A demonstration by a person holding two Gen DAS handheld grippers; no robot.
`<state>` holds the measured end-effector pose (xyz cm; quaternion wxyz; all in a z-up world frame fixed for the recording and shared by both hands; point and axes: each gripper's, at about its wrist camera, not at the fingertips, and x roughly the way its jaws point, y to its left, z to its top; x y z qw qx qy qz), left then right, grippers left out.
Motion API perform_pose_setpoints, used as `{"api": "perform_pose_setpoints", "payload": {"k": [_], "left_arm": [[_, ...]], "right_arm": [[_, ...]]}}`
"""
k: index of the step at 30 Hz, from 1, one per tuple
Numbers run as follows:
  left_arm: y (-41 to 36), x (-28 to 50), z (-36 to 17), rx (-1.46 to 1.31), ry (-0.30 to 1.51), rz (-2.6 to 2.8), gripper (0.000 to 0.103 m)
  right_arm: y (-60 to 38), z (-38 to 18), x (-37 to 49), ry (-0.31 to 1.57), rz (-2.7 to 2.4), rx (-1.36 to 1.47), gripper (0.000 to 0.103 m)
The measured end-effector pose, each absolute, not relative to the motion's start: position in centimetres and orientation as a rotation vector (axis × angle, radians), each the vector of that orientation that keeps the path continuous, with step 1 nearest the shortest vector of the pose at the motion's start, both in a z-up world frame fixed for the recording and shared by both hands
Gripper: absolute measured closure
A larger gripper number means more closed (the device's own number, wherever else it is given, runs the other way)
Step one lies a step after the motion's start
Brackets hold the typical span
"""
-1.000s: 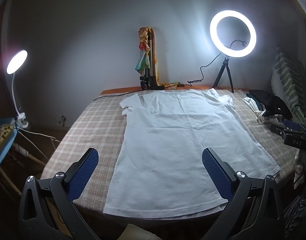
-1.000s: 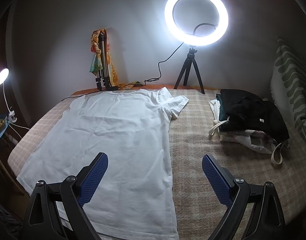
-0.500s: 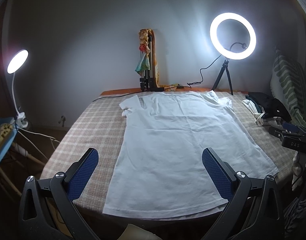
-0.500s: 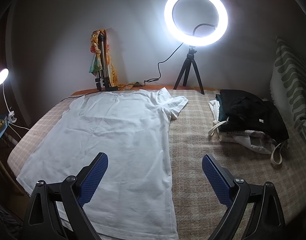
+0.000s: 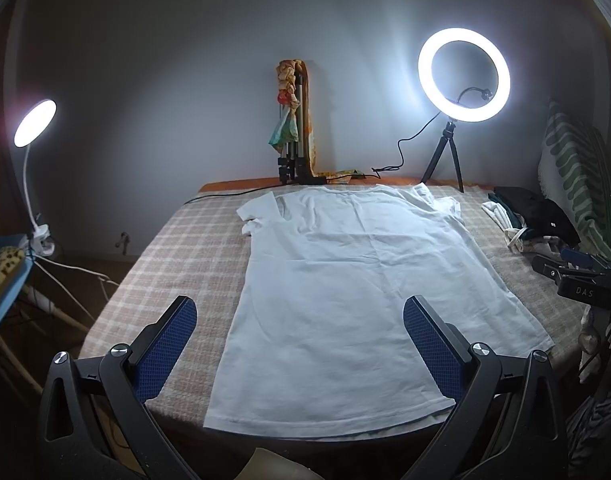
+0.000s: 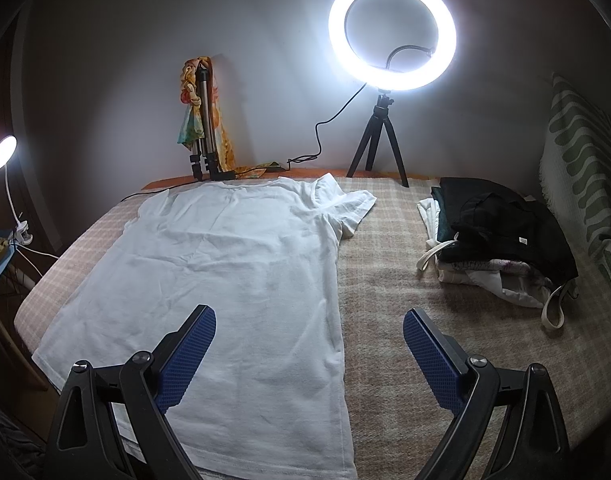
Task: Fold small clothes
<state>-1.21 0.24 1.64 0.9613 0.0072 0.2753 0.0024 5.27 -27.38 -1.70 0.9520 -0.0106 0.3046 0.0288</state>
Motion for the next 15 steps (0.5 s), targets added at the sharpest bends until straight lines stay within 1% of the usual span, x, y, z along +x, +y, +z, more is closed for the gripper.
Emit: {"api": "perform_pose_setpoints", "payload": {"k": [15], "left_arm": [[0.18,-0.86,1.54,0.016,0.571,0.0,0.001]], "right_arm": [[-27.33,-1.71,5.36,0.62,0.058,-0.023,0.007]]}}
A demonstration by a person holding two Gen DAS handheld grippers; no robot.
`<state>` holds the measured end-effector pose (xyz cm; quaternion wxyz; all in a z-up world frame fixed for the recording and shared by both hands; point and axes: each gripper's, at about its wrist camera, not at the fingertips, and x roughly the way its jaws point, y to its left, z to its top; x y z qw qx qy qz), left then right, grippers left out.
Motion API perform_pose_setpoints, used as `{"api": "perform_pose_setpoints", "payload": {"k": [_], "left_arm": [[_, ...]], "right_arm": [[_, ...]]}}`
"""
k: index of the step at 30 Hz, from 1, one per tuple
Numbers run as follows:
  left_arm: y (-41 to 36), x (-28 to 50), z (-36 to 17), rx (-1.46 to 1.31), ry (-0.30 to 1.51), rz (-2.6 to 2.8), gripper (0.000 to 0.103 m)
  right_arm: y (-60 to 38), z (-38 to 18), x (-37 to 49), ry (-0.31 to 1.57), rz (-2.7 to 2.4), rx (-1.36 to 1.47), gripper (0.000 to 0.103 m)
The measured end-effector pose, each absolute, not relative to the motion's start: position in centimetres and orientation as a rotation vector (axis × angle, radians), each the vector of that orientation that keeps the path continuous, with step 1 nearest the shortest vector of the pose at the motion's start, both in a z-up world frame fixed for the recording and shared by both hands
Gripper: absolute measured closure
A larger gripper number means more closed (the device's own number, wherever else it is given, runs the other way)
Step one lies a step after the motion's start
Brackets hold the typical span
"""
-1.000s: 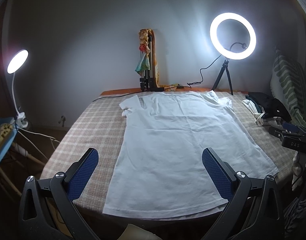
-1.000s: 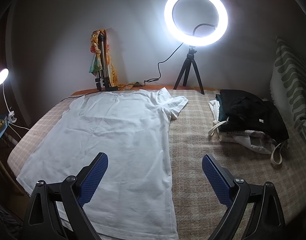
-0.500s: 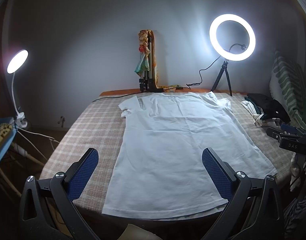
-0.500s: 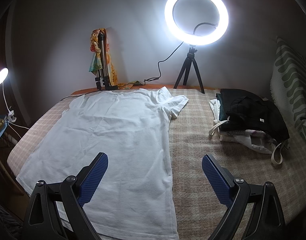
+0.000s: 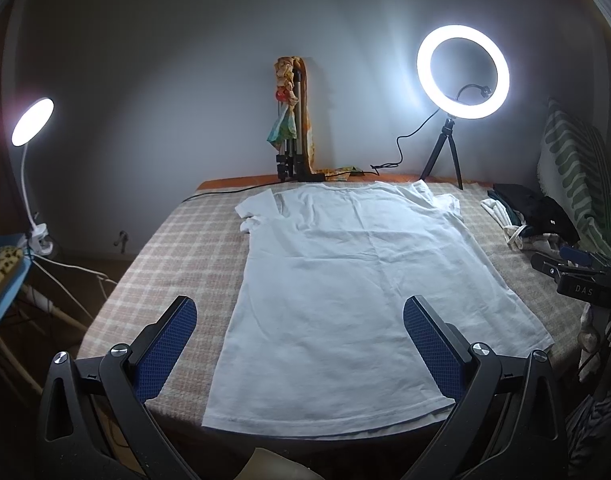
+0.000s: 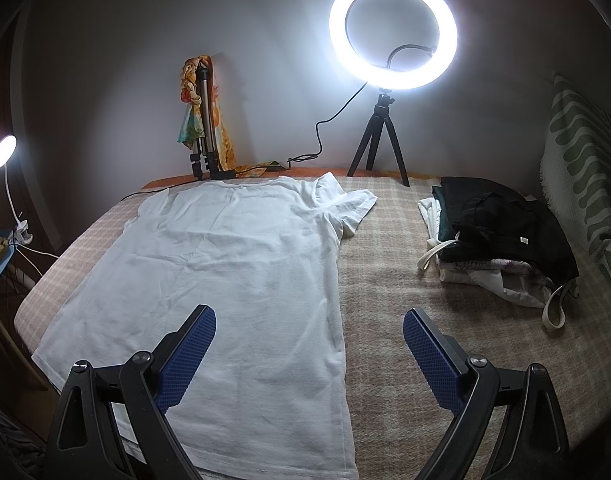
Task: Fold small clothes
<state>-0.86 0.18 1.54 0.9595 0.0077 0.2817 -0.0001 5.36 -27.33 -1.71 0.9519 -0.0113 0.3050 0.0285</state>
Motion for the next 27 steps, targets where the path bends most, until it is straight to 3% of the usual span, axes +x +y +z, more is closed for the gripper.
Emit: {"api": "perform_pose_setpoints", "payload": {"k": [20,27], "left_arm": [[1.6,-0.3,0.8,0.009,0.607,0.007,0.001],[6.4,2.9,-2.7,-0.138,0.845,-0.071,0.003]], "right_arm": [[-26.0,-2.0,5.9,0.626,0.069,-0.04,0.007],[-25.3,-1.0,6.4,0.63,0.098,0.007,0.007]]}}
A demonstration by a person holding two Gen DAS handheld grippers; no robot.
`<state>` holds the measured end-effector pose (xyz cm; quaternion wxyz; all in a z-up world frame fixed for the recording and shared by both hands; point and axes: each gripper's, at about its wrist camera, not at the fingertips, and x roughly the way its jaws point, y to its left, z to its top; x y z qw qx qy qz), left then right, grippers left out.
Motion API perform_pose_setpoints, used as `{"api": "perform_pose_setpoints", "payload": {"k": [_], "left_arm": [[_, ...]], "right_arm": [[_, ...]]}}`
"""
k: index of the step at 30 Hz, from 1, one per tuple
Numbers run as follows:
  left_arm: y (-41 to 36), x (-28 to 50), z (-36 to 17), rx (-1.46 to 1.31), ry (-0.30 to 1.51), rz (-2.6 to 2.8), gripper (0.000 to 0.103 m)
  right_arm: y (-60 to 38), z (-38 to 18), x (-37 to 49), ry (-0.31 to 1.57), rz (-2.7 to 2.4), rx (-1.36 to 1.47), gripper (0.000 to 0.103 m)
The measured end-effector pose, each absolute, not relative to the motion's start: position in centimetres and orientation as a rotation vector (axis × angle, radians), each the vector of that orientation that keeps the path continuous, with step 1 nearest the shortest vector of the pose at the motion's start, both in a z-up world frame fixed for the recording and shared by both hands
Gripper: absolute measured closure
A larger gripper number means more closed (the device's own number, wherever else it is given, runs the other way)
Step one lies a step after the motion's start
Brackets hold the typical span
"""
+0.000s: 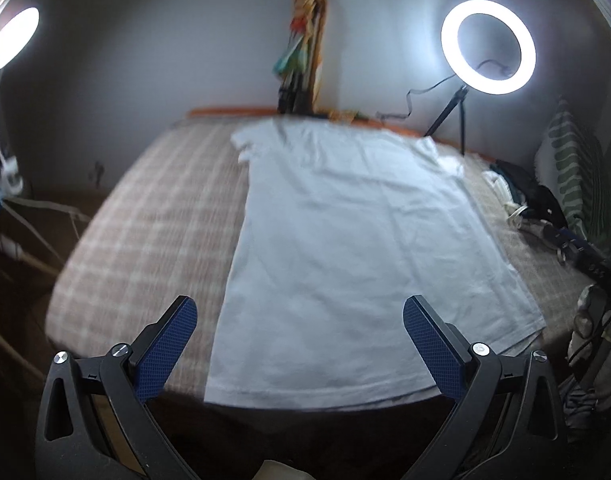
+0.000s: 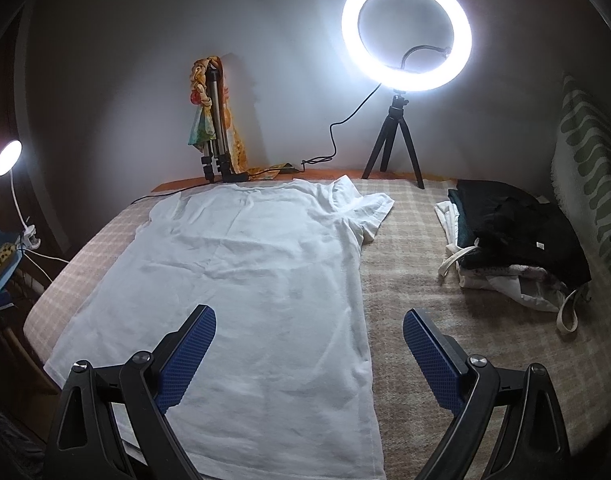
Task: Fold small clothes
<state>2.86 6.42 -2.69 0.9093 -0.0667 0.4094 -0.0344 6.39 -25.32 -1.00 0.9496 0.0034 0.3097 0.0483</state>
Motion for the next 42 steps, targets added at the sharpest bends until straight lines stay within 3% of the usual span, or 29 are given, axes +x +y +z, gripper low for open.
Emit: {"api": "perform_pose_setpoints", "payload": {"k": [2,6,9,11,12,18,26,38,42], "left_arm": [[7.5,3.0,-3.8,-0.143,0.88,-0.05,0.011],[9.7,2.8,-5.5,-0.198,0.906,-0.056,0.018],[10.5,2.7,-6.5,-0.253,0.935,-0.093,0.036],[10.9,2.7,-7.2,-0.282,0.957,-0.095,0.056],[11.1,2.7,-7.5,-0.3,0.964,-0.103,0.059],[11.6,3.1,-8.1,-0.307,0.986,-0.122,0.062],[12.1,4.4,-8.8,-0.288,1.037,-0.129,0.079],[14.1,4.7,-10.5,-0.377,1.054,-0.148,0.079],[14.4,4.7,-10.8,-0.413,1.058,-0.16,0.08]], "right_arm": [[-24.6,-0.6,6.6,0.631,0.115,0.003,0.007],[-22.8,0.3,7.2,0.639,0.183,-0.023,0.007],[-21.2,0.8,8.3,0.642,0.212,-0.056,0.007],[-20.3,1.1,9.8,0.669,0.248,-0.027,0.007],[-19.9,1.2,10.6,0.682,0.269,-0.002,0.007],[-14.9,2.4,16.1,0.727,0.379,0.004,0.013],[-6.2,3.4,24.6,0.806,0.528,-0.033,0.013],[6.6,-0.5,35.9,0.978,0.581,-0.115,0.019],[9.8,-4.0,38.9,1.056,0.58,-0.142,0.026]]}}
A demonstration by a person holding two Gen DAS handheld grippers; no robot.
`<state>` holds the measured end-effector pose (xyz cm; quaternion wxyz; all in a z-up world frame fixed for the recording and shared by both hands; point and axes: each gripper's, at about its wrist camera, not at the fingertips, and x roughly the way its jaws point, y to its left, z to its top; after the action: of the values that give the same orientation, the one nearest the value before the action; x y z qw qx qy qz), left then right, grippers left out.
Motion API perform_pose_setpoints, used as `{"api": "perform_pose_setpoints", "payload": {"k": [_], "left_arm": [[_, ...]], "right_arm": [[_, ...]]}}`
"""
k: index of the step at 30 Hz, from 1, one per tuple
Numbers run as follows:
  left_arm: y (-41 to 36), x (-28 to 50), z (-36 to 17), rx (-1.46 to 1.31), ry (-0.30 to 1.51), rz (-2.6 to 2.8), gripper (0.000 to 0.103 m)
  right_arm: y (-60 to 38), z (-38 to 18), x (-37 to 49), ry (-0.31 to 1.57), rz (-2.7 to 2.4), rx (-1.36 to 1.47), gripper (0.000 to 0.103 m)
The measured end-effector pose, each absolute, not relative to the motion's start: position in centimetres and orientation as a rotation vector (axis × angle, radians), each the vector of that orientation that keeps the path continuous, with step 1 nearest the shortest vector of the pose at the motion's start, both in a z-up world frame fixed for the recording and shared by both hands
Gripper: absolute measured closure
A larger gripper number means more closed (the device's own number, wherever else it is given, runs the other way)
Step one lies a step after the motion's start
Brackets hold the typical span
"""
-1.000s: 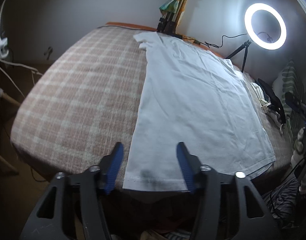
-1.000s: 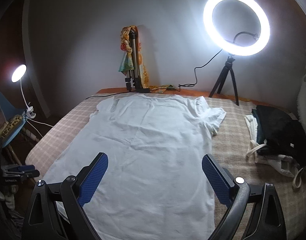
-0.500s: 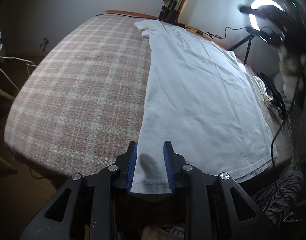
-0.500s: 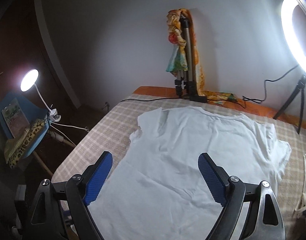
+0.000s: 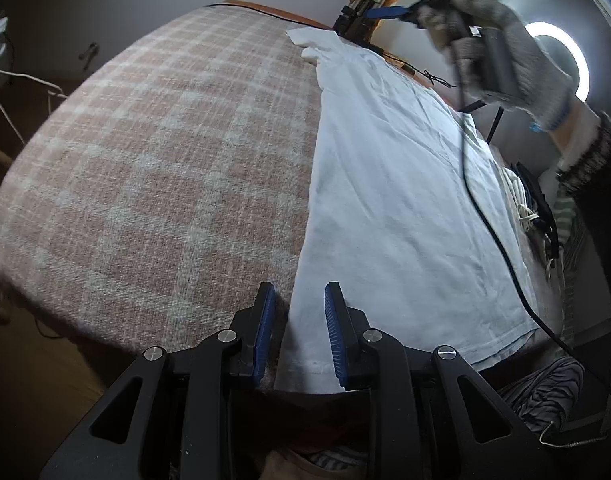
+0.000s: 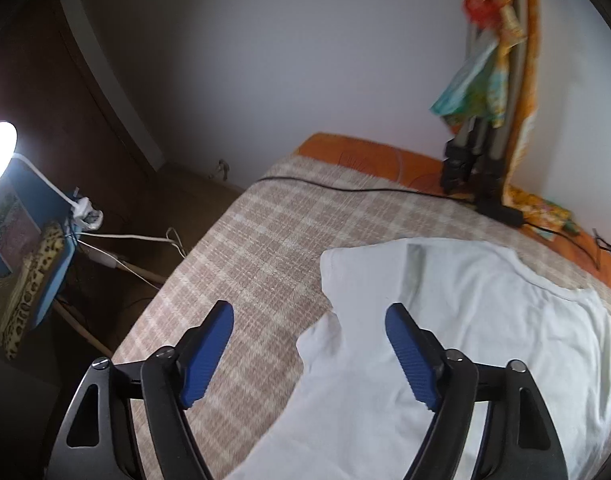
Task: Fold small clothes
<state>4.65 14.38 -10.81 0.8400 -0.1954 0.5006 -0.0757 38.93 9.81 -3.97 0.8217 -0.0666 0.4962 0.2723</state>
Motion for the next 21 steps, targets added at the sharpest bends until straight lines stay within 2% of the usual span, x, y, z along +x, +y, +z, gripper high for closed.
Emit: {"api": "perform_pose_setpoints", "payload": {"k": [9,16,21], "left_arm": [[14.7,5.0,-11.0,-0.492,1.075,-0.188,0.079],[13.7,5.1,-10.8,-0.443,1.066,-0.193,0.079],[14.0,4.9,-11.1,-0.476,1.048,-0.196,0.079]], "right_arm": [[13.8,-10.1,43.6,1.134,0.502,-0.226,0.029],[14.8,-11.8,45.3,1.136,0.423,-0.294,0.03],[14.7,-12.7,45.7,1.128,0.409,-0.333,0.036]]}}
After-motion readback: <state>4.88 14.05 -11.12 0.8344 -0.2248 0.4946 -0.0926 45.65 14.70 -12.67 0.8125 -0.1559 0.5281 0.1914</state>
